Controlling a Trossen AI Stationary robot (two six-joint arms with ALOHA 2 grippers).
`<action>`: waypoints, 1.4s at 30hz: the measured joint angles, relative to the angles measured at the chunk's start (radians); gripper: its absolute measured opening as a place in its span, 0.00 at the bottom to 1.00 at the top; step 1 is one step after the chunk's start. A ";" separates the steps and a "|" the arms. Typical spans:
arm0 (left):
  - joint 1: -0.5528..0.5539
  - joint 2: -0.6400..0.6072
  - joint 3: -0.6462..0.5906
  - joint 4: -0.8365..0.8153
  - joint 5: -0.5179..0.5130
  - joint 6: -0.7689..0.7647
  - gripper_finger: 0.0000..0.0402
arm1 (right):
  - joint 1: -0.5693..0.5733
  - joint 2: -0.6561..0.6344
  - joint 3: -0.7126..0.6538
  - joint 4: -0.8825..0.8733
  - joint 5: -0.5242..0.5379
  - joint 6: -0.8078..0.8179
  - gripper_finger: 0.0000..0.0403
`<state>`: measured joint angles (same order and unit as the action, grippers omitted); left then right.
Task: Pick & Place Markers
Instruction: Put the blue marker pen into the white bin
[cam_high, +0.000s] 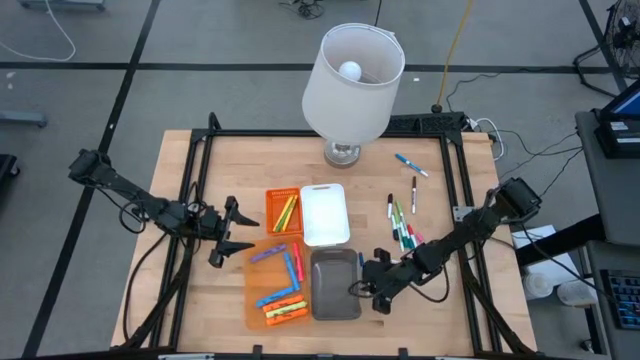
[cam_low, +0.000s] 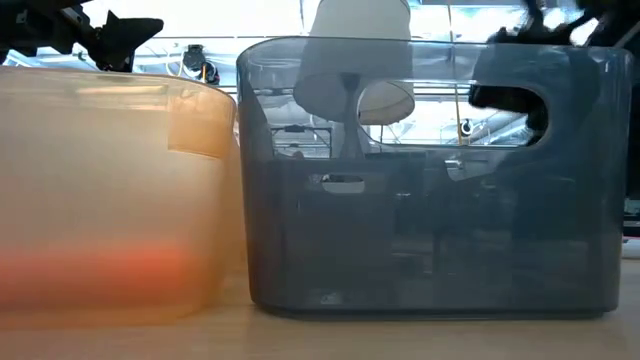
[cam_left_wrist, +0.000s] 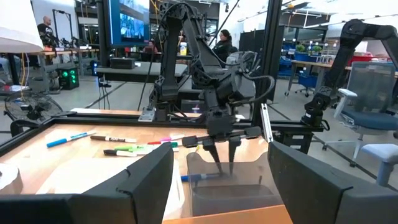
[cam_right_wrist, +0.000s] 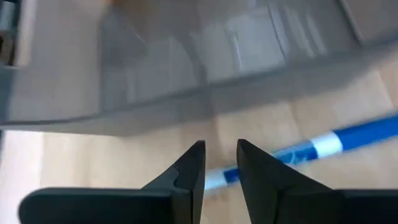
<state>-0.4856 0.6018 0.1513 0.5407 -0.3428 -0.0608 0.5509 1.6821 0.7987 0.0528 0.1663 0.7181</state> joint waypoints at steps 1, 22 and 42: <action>0.000 0.000 0.000 -0.001 0.000 0.000 0.66 | -0.007 -0.002 0.000 -0.030 -0.013 0.023 0.20; 0.001 0.000 0.000 -0.014 0.000 0.000 0.66 | 0.025 -0.144 -0.050 -0.342 0.231 -0.069 0.20; 0.001 0.000 0.000 -0.014 0.000 0.000 0.66 | 0.001 -0.147 -0.354 -0.079 0.280 -0.097 0.08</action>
<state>-0.4847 0.6018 0.1513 0.5270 -0.3431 -0.0605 0.5522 1.5352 0.4444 -0.0264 0.4463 0.6208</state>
